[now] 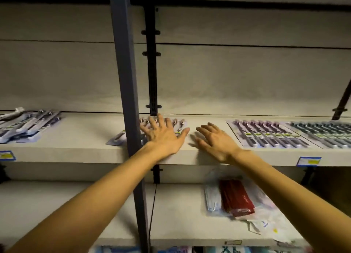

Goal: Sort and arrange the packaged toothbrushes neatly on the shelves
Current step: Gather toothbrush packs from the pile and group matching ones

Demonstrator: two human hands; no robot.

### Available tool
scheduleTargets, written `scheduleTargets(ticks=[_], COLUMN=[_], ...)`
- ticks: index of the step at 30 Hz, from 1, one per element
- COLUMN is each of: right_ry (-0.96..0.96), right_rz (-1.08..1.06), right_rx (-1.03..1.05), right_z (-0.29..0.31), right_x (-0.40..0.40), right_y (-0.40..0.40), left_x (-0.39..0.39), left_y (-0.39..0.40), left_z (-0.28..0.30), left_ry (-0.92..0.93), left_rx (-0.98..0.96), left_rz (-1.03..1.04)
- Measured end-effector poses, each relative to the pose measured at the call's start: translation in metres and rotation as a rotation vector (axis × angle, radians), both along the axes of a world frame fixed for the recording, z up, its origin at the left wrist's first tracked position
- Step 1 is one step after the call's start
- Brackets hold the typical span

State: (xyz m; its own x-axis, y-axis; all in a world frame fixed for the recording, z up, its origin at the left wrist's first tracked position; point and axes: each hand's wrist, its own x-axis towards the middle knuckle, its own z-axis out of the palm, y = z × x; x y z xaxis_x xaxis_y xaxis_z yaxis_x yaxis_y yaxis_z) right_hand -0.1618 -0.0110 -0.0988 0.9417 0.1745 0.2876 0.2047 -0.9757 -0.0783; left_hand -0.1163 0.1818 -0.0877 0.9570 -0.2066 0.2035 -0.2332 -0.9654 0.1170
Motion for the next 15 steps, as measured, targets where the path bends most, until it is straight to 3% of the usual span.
scheduleTargets(ticks=[7,11,15], right_ry=[0.075,0.099,0.152], right_rz=[0.112,0.097,0.039], right_rx=[0.105,0.177,0.229], right_z=[-0.002,-0.003,0.000], right_x=[0.015,0.018,0.024], right_y=[-0.017,-0.020,-0.022], left_x=[0.018,0.024,0.026], left_y=[0.008,0.010,0.014], left_z=[-0.002,0.003,0.001], left_ry=[0.230,0.166,0.052], left_rx=[-0.026,0.131,0.070], left_rz=[0.277,0.248,0.119])
